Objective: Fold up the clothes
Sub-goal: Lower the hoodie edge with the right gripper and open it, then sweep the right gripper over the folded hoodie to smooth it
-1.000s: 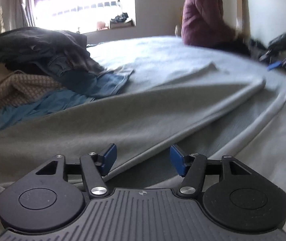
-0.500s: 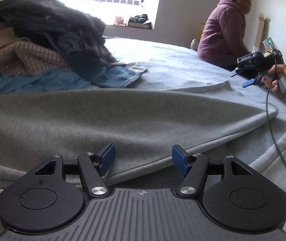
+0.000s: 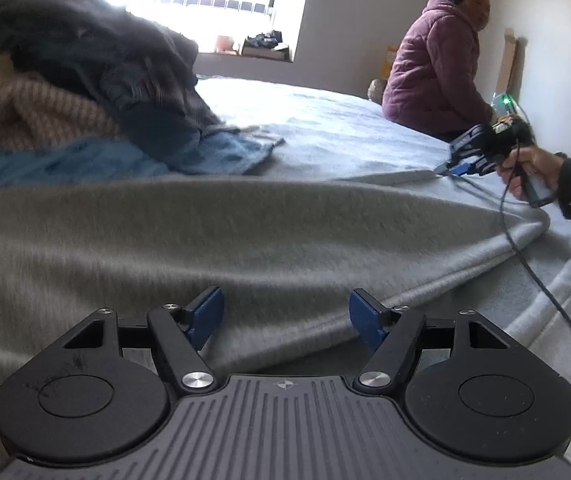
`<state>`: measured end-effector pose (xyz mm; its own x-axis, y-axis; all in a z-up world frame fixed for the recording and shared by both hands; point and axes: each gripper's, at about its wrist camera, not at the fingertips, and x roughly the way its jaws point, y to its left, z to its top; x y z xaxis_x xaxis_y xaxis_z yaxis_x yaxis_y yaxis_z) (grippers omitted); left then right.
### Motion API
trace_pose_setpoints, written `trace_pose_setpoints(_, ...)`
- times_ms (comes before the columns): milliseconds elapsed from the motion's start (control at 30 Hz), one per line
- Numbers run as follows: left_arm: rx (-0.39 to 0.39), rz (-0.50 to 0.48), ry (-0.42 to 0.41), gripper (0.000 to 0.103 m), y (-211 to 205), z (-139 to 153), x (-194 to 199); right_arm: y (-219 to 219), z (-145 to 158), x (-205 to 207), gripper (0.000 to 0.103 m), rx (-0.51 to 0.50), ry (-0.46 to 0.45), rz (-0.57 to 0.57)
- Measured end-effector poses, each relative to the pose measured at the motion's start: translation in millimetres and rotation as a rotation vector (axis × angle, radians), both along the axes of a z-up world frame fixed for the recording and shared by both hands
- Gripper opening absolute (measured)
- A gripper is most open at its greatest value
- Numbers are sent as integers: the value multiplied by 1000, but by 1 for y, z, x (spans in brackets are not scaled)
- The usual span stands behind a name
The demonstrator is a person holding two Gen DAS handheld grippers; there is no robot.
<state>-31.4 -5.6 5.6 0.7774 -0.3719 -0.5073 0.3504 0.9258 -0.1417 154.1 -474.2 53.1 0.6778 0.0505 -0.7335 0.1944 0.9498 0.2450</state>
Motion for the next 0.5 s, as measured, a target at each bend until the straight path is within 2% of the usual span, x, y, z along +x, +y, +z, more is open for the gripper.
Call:
trace_pose_setpoints(167,-10,13,34,70,3,-7,4,23,33,-12,14,-166,-188,-20)
trace_pose_setpoints(267,-5,9,38,70,2,-8,5,28,36,-4,13,-241,-229,-60)
trace_pose_setpoints(333,-2,6,36,70,2,-8,5,28,31,5,13,-261,-221,-85)
trace_pose_setpoints(500,-13,2,40,70,4,-10,6,19,-10,31,8,-300,-130,-173)
